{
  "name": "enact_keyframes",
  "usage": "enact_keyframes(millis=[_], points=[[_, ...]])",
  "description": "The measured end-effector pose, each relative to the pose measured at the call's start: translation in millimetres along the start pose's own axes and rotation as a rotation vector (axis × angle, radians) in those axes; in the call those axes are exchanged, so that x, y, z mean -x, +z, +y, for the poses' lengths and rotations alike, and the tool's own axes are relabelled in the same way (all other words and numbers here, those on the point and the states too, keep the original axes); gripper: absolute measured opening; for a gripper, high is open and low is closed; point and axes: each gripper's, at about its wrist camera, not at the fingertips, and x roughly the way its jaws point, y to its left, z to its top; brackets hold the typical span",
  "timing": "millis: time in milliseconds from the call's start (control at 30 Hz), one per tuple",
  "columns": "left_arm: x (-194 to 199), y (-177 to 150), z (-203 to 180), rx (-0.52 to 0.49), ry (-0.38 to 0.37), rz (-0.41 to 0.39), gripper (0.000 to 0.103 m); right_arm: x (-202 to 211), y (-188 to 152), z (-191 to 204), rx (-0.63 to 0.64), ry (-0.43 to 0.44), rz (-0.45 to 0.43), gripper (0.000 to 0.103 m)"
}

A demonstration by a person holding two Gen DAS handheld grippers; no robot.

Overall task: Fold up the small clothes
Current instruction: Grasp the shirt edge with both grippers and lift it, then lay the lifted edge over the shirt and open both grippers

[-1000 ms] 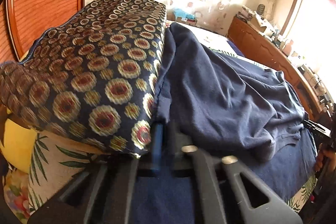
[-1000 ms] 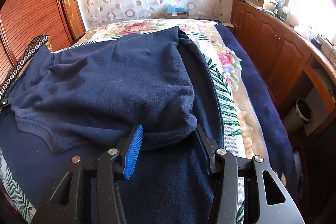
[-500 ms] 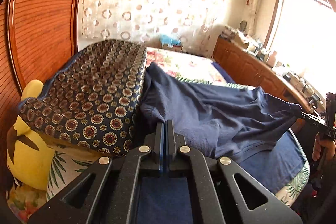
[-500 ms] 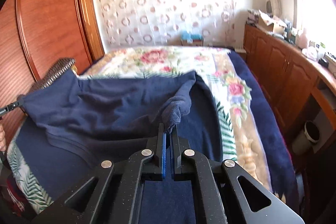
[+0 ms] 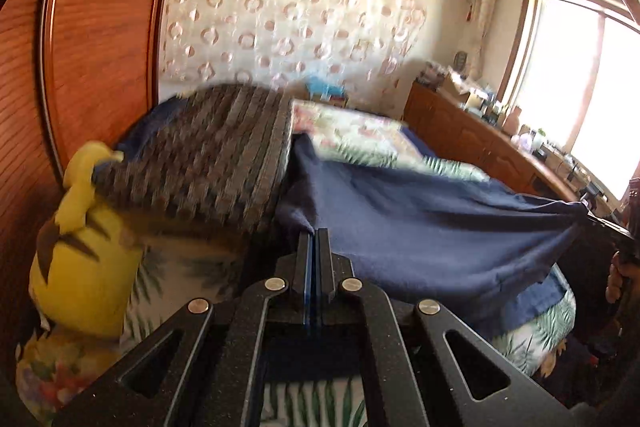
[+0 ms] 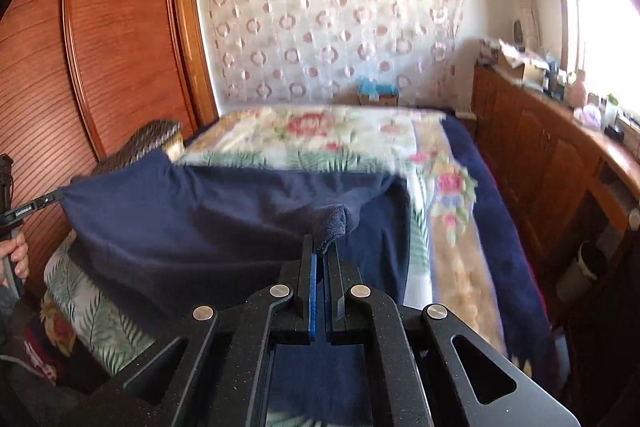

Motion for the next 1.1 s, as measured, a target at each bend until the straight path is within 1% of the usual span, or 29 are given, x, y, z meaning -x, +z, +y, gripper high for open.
enact_keyframes(millis=[133,233,300,367,433,467,500,533,567,600,633,667,733,800,900,967,1033,1100], points=[[-12.2,-27.5,12.1,0.014,0.036,0.073,0.002,-7.9,-31.9,-6.0,-0.032,-0.003,0.068,0.002],[-19.4,-39.3,12.5,0.004,0.062,0.109,0.002,-22.7,-51.2,-11.7,-0.062,-0.006,0.124,0.002],[-20.1,-41.7,11.1,-0.011,0.079,0.107,0.002,-29.0,-57.7,-15.2,-0.086,-0.011,0.146,0.002],[-17.2,-42.4,9.6,-0.019,0.077,0.096,0.002,-29.4,-59.7,-14.2,-0.091,-0.015,0.150,0.002],[-16.4,-39.9,8.1,-0.034,0.081,0.102,0.002,-29.3,-57.8,-11.7,-0.090,-0.016,0.151,0.002],[-15.8,-38.3,6.9,-0.043,0.073,0.102,0.003,-27.6,-56.0,-9.7,-0.083,-0.017,0.149,0.005],[-15.1,-37.5,6.4,-0.052,0.073,0.104,0.006,-25.6,-54.4,-8.9,-0.077,-0.018,0.145,0.013],[-15.0,-36.4,6.0,-0.058,0.081,0.106,0.021,-23.8,-51.6,-8.7,-0.074,-0.024,0.141,0.017],[-14.1,-35.6,5.0,-0.060,0.086,0.103,0.031,-21.1,-52.9,-9.4,-0.071,-0.031,0.135,0.024],[-12.7,-34.6,5.2,-0.060,0.084,0.095,0.048,-17.4,-52.1,-9.8,-0.068,-0.040,0.130,0.031],[-11.8,-33.4,6.4,-0.060,0.081,0.091,0.056,-10.3,-53.3,-9.7,-0.067,-0.050,0.123,0.034],[-11.1,-32.8,7.4,-0.059,0.085,0.089,0.060,-4.8,-53.9,-10.5,-0.065,-0.060,0.113,0.037],[-8.7,-30.9,9.5,-0.047,0.086,0.078,0.072,2.5,-55.3,-12.9,-0.066,-0.077,0.098,0.040],[-8.9,-30.2,13.9,-0.039,0.104,0.071,0.073,4.5,-58.4,-16.0,-0.075,-0.098,0.093,0.046],[-14.5,-29.2,18.5,-0.036,0.139,0.081,0.073,-4.6,-64.1,-18.3,-0.087,-0.105,0.118,0.048],[-19.7,-28.8,20.7,-0.037,0.149,0.091,0.073,-13.1,-67.1,-16.4,-0.090,-0.117,0.134,0.048],[-24.9,-28.6,21.7,-0.038,0.152,0.106,0.073,-20.2,-71.2,-17.5,-0.105,-0.134,0.153,0.048],[-30.0,-28.7,22.2,-0.043,0.147,0.121,0.073,-24.9,-71.7,-21.1,-0.138,-0.113,0.161,0.048]])
